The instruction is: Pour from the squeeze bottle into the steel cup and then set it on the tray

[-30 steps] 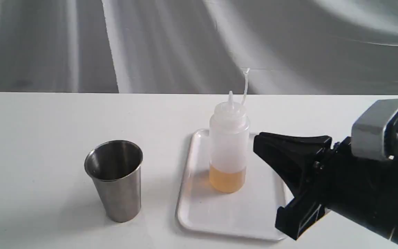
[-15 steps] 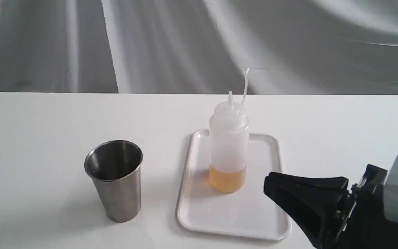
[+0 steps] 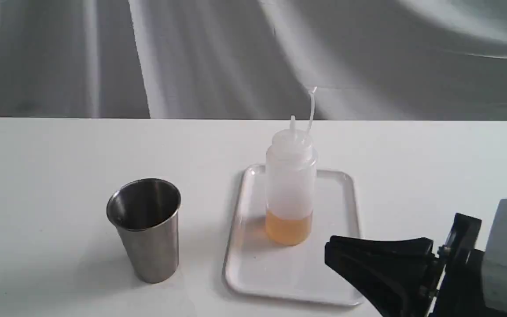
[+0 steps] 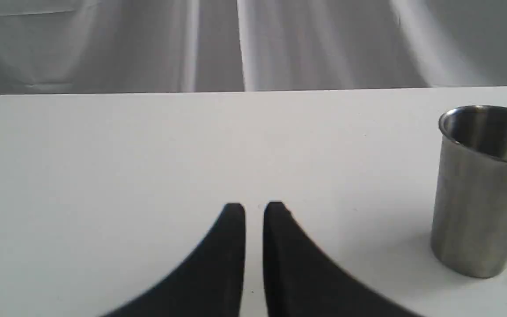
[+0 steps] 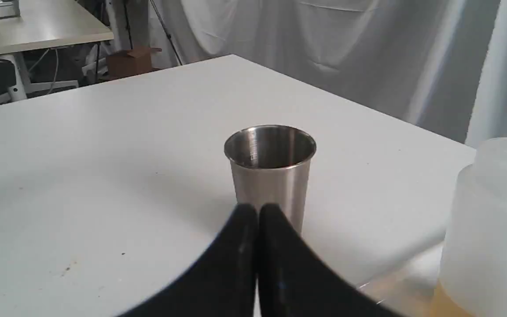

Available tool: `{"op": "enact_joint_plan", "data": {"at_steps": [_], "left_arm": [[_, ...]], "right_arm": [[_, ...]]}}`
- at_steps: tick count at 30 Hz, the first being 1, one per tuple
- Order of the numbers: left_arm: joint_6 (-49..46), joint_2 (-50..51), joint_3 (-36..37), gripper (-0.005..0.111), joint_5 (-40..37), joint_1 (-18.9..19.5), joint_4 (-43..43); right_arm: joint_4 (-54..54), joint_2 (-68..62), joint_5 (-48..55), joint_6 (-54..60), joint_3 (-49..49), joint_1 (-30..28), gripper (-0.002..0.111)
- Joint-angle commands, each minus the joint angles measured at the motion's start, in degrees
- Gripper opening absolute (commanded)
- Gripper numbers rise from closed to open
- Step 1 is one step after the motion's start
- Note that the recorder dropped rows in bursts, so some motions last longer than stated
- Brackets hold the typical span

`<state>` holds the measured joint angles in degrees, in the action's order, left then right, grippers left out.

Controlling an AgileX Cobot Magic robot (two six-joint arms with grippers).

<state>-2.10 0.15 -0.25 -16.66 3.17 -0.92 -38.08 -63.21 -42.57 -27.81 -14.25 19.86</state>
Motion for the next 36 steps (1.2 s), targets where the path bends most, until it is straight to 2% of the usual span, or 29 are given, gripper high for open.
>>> {"op": "enact_joint_plan", "data": {"at_steps": [1, 10, 30, 36], "left_arm": [[0.3, -0.1, 0.3, 0.008, 0.4, -0.5, 0.0], [0.1, -0.1, 0.3, 0.008, 0.4, -0.5, 0.0], [0.1, -0.1, 0.3, 0.008, 0.4, -0.5, 0.0], [0.1, -0.1, 0.3, 0.008, 0.4, -0.5, 0.0]], "right_arm": [[-0.4, 0.4, -0.5, -0.1, 0.4, 0.1, 0.000], [0.6, 1.8, -0.4, -0.1, 0.4, 0.1, 0.000], [0.6, 20.7, 0.4, 1.7, 0.4, -0.5, 0.000], [0.1, 25.6, 12.7, -2.6, 0.4, -5.4, 0.000]]}}
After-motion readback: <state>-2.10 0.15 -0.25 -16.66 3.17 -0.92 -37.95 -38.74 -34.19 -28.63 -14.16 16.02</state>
